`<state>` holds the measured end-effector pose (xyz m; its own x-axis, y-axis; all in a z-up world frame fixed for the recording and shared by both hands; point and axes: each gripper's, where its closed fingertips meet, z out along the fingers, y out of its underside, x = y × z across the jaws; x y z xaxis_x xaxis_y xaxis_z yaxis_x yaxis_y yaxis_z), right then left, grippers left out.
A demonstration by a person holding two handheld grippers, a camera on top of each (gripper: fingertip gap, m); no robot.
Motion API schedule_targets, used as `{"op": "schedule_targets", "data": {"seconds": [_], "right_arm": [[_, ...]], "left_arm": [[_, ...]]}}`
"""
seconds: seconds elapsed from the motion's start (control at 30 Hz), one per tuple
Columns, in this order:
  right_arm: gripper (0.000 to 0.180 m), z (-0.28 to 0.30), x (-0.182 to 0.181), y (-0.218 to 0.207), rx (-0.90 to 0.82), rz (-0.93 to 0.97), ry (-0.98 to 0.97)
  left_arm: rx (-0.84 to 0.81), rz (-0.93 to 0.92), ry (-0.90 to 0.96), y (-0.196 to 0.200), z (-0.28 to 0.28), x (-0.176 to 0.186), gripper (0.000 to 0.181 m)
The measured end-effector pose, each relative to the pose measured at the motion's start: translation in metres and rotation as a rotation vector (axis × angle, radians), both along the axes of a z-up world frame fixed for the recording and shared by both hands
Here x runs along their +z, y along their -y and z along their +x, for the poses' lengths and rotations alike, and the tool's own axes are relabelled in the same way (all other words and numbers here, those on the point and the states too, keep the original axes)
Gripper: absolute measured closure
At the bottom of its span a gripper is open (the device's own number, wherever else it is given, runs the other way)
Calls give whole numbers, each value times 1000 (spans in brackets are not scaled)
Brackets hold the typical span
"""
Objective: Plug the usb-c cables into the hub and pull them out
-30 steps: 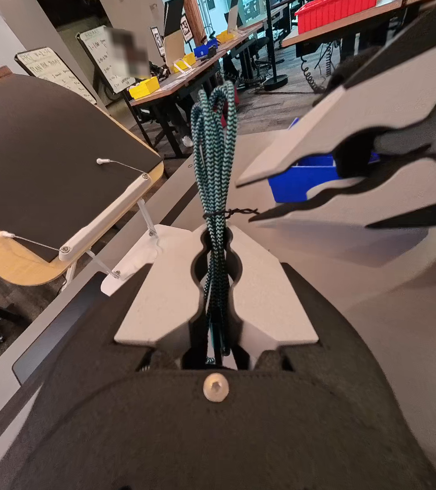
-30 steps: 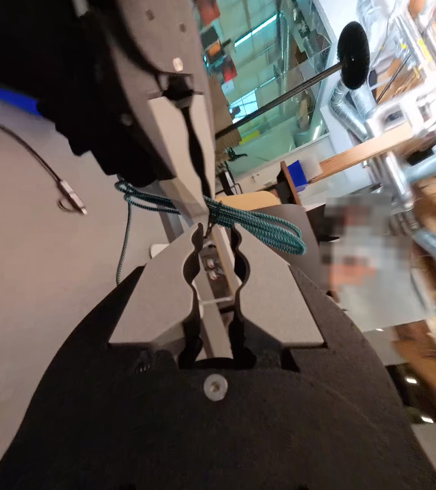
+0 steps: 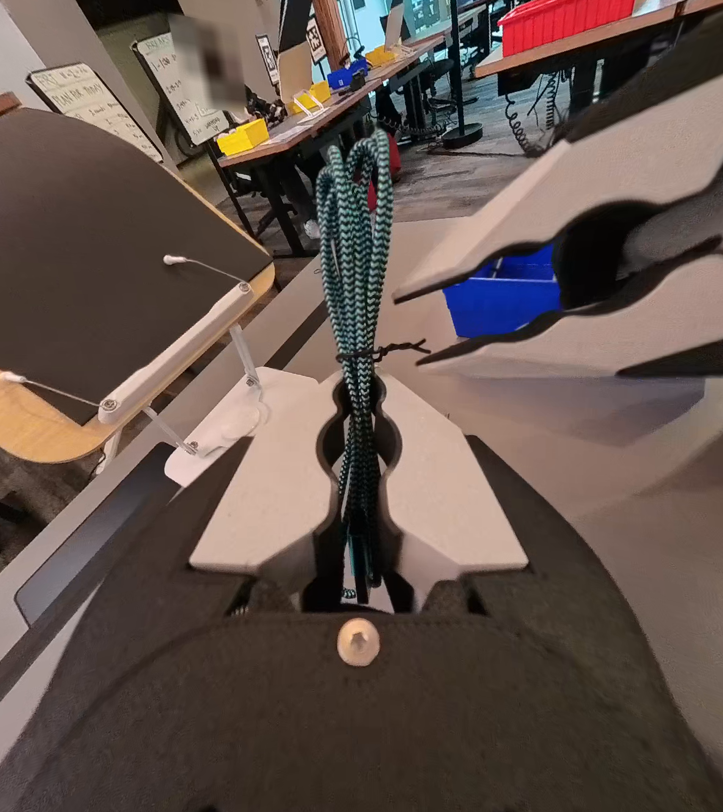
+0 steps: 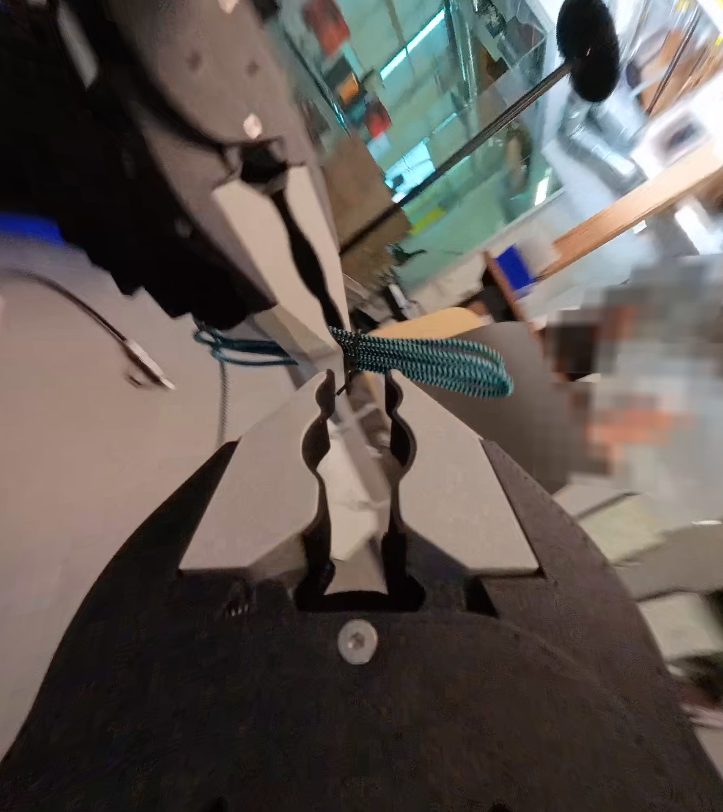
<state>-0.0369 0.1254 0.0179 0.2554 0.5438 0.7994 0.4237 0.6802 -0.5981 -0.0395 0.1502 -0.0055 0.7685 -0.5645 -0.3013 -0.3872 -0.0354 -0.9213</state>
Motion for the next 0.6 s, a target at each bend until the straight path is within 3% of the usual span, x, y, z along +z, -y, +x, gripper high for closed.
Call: {"op": "schedule_targets", "data": {"seconds": [0.13,0.27,0.33,0.37,0.5,0.53,0.6], "right_arm": [[174,-7,-5,-3,-85,265,149],[180,-7,-5,-5,-74,163,114],[180,-8,-6,-3,-12,-78,39],[180,-8,-4,1,59,-291,-40],[180,-1,19,14,617,-1487,-479],[180,-1,18,11,715,-1656,-564],[180,-3,13,9,768,-1687,-667]], "left_arm": [[9,-19,-11,0,2,-2,177],[6,-10,-11,2,2,-2,177],[8,16,-21,2,2,-1,177],[-2,44,-12,4,3,2,177],[-9,144,-10,12,8,22,178],[25,150,-61,9,7,20,177],[40,147,-88,5,4,18,177]]}}
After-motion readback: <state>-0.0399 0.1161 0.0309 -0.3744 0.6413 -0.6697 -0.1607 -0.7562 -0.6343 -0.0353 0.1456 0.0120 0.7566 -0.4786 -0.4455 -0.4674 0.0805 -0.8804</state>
